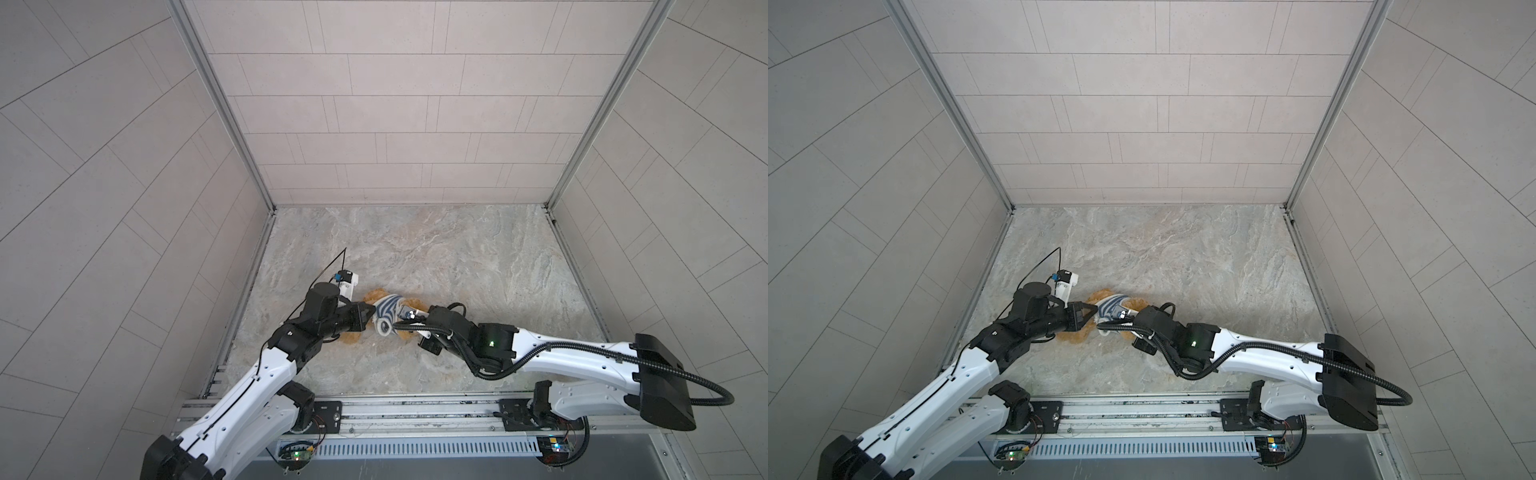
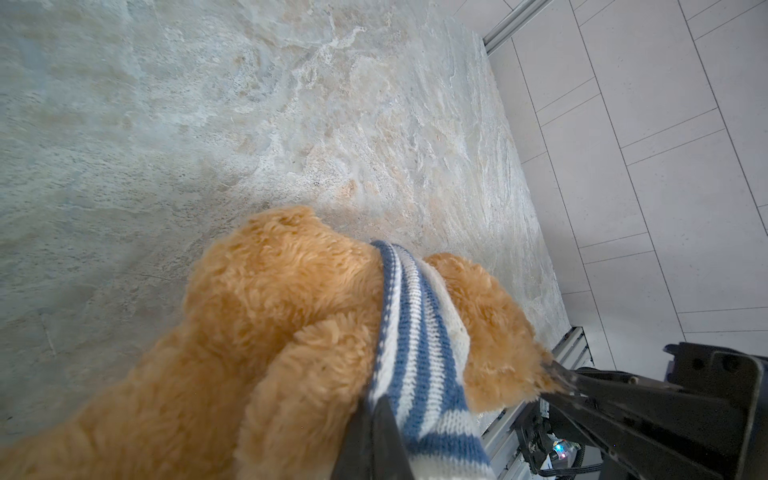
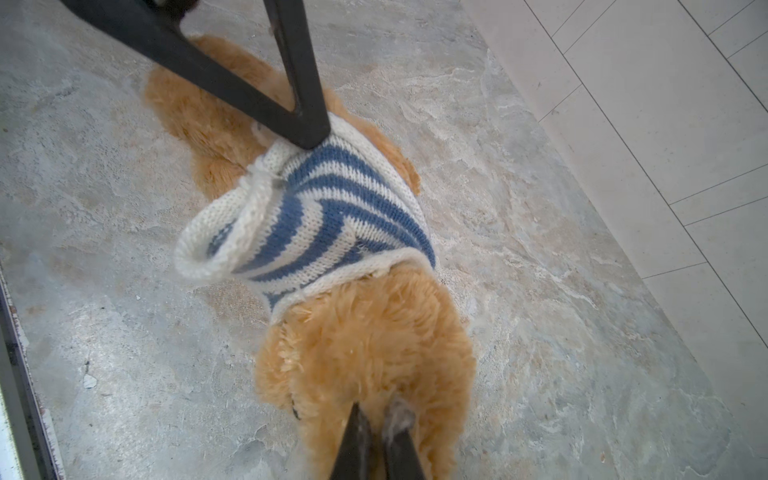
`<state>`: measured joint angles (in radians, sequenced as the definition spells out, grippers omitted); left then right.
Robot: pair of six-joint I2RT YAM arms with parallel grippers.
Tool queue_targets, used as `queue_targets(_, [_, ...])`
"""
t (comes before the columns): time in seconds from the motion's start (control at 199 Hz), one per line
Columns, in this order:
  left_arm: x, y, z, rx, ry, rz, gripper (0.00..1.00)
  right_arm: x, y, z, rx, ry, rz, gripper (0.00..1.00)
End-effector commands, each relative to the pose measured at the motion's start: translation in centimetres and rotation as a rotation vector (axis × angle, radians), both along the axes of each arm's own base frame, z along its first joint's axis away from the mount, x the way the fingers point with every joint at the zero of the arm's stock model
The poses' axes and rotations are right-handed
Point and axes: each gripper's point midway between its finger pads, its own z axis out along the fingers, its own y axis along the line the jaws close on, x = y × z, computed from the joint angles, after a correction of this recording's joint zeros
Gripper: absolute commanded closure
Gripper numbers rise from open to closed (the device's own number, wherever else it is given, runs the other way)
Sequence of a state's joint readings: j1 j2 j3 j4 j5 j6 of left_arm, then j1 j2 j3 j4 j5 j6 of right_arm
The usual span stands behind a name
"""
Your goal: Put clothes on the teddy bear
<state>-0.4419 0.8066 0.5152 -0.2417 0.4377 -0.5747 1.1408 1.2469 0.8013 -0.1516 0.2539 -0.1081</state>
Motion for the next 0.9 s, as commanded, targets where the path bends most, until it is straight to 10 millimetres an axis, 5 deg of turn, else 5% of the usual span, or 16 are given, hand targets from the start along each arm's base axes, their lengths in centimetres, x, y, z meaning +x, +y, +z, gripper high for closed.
queue_targets(0.0, [-0.5, 1.3, -1.4, 0.024, 0.035, 0.024, 1.0, 0.0, -1.3, 0.3, -0.023, -0.019, -0.03, 1.0])
queue_targets(0.898, [0.1, 7.3, -4.8, 0.101, 0.117, 0.285, 1.0, 0.5, -5.3, 1.4, 0.006, -0.076, -0.17, 1.0])
